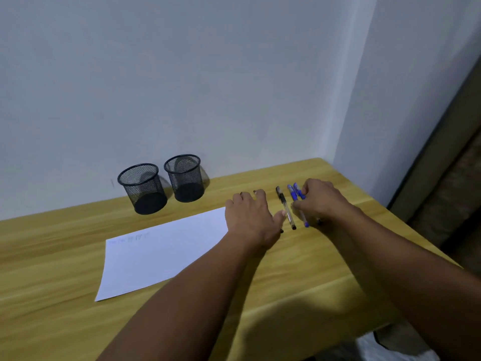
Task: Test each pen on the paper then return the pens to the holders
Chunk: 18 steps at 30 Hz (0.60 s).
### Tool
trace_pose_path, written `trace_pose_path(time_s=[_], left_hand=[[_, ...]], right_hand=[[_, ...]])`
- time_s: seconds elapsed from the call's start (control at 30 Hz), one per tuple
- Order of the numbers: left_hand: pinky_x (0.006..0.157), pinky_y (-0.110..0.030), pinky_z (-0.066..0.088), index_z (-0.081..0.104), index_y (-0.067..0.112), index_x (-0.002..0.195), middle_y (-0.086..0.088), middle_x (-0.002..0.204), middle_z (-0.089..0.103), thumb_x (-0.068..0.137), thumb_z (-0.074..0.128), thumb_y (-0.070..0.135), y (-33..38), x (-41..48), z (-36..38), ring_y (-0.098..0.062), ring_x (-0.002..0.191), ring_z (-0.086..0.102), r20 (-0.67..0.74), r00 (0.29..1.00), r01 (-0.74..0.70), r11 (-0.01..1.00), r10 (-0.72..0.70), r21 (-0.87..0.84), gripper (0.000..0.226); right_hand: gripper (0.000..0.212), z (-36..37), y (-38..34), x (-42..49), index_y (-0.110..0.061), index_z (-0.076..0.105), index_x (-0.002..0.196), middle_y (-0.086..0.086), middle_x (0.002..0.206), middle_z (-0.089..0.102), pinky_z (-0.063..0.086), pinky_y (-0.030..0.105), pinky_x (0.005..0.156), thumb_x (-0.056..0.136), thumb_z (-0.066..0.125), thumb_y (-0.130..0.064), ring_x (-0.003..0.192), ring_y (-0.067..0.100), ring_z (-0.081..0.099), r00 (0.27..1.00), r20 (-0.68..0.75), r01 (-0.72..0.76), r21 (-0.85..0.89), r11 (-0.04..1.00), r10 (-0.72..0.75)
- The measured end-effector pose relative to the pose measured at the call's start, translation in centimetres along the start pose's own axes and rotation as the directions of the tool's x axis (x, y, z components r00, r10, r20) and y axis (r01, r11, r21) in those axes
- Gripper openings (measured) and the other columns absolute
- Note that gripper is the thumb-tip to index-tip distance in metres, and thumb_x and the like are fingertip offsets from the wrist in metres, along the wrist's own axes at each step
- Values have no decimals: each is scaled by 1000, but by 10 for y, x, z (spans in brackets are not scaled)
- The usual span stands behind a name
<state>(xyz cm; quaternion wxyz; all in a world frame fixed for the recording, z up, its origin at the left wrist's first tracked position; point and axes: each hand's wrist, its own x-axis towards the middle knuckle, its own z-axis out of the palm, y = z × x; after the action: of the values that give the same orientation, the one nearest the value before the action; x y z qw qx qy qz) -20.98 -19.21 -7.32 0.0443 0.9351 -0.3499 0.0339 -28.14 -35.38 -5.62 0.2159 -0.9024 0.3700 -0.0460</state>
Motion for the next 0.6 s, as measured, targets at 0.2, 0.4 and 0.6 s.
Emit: trace_pose_path(time_s=[0.2,0.4,0.6], left_hand=[[93,-44,40,45,18,131,-15,132,50,87,42,74,23,10,0,-35,119,50,57,998,30,999,-29,-29,72],[90,-41,45,43,15,135,-12,135,45,88,57,41,45,19,-4,-33,122,48,115,991,90,967,-64,-240,56],[78,-38,43,40,13,137,-14,131,46,91,61,32,53,23,1,-34,116,56,111,989,122,953,-94,-279,55]], right_hand=[[27,3,0,8,-15,60,97,8,100,61,47,34,64,78,75,-26,88,28,63,1000,20,-21,25,999,21],[30,-12,-2,13,-14,56,90,9,95,60,59,39,71,70,78,-16,85,28,65,991,115,-58,-84,995,68],[32,-11,1,16,-13,55,95,9,99,62,54,36,66,75,77,-23,89,28,65,993,115,-26,-127,992,40]])
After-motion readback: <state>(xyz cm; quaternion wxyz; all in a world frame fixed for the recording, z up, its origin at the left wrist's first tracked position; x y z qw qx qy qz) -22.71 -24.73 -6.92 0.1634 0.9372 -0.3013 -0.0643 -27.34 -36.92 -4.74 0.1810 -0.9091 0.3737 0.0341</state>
